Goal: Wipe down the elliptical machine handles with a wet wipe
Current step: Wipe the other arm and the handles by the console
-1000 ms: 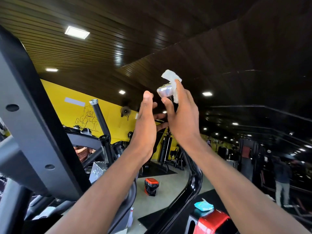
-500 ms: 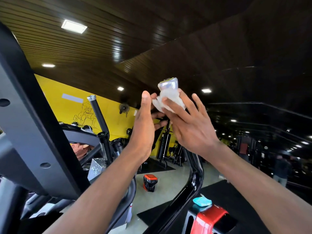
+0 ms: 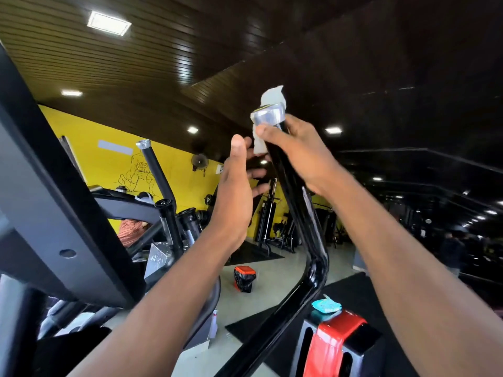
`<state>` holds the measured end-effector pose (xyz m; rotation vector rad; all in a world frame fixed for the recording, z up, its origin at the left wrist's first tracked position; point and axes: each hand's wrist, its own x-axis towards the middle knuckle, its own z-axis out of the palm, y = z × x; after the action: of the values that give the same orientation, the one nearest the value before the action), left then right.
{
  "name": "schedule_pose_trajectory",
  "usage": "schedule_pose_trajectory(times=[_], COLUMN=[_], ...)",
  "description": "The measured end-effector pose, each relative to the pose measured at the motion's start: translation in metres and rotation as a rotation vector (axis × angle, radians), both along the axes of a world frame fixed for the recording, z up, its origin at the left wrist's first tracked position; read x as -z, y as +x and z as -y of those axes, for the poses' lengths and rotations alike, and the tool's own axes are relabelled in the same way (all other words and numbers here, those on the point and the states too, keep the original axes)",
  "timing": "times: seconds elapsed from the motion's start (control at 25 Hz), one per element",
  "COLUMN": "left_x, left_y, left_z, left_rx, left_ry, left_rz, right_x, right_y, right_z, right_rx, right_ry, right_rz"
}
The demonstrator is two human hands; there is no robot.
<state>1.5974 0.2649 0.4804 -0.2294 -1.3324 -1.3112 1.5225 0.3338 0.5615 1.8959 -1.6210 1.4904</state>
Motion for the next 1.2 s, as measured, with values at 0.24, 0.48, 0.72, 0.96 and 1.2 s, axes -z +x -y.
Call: schedule_pose_trajectory(times=[0.24, 0.48, 0.72, 0.96, 1.2], left_x=[0.011, 0.021, 0.027, 0.050, 0.075], left_y=[0.001, 0.005, -0.001, -0.020, -0.026], left_z=[-0.004, -0.002, -0.008, -0.013, -0.009], left_rx=[-0.034, 0.016, 0.112, 0.126, 0.151], left_ry=[-0.017, -0.047, -0.069, -0.062, -0.011], left_rz=[0.078, 0.164, 0.182, 0.246, 0.308], right_x=[0.011, 0.047, 0.097, 0.092, 0.136], right_y=[-0.012, -0.036, -0.077, -0.078, -0.105], right_z=[0.001, -0.006, -0.011, -0.030, -0.044], right_rx=[0.004, 0.190, 0.533, 0.644, 0.721], right_ry=[0.006, -0.269, -0.611, -0.479, -0.334], right_rz=[0.009, -0.076, -0.879, -1.145, -1.251])
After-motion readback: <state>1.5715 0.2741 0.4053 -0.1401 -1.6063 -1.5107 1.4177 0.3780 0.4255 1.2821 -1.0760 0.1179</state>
